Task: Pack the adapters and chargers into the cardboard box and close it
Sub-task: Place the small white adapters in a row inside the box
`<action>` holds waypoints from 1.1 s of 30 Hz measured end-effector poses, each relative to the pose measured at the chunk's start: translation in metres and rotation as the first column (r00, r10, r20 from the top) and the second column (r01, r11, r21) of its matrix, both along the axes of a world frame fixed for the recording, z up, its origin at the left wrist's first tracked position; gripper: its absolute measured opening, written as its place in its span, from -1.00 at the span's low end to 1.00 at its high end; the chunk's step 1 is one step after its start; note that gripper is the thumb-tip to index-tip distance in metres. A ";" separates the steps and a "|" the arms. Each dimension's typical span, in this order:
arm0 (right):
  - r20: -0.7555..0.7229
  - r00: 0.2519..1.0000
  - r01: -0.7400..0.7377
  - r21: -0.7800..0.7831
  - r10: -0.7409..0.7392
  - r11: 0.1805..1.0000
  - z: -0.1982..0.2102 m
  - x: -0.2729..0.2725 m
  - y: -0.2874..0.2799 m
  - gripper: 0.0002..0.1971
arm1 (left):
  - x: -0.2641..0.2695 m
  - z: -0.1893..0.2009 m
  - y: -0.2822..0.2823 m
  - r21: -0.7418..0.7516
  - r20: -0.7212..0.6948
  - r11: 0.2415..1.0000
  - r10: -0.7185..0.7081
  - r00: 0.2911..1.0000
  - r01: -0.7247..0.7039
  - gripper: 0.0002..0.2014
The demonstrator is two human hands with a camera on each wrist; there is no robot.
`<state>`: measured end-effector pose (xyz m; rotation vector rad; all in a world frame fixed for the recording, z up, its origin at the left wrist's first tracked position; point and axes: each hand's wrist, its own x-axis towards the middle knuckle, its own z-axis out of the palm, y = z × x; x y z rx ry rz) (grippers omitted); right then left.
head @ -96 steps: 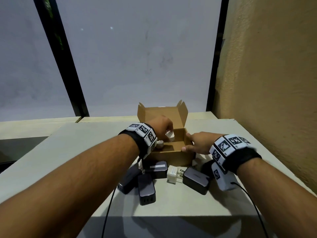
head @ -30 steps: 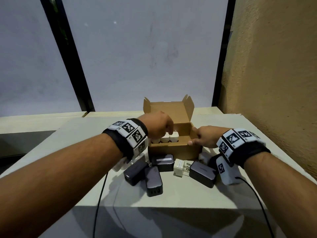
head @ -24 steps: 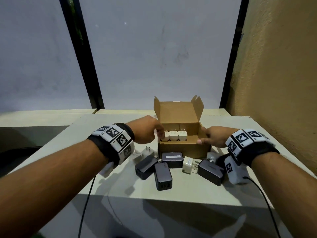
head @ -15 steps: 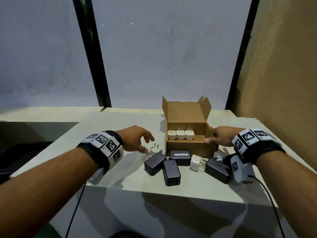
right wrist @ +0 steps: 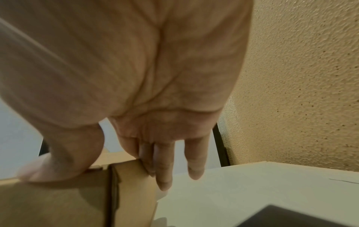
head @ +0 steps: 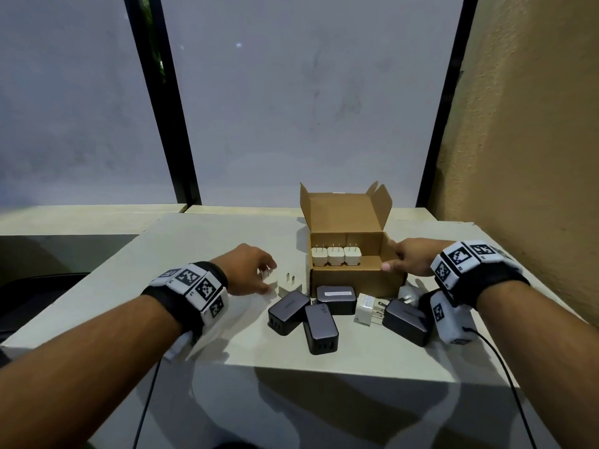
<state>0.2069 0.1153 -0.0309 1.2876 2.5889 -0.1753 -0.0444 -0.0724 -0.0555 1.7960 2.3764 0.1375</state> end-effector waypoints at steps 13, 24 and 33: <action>-0.039 0.999 -0.029 -0.012 0.028 1.000 -0.002 0.005 0.001 -0.34 | 0.039 0.043 0.062 0.337 -0.003 0.929 -0.161 0.987 0.152 -0.55; -0.071 0.997 -0.045 -0.034 0.043 0.998 -0.006 0.005 0.009 -0.36 | 0.086 0.031 0.116 0.268 0.014 0.945 -0.201 0.980 0.190 -0.51; -0.106 0.991 -0.088 -0.034 0.084 0.996 -0.005 0.008 0.015 -0.41 | 0.108 0.023 0.159 0.147 -0.094 0.963 -0.214 0.972 0.226 -0.53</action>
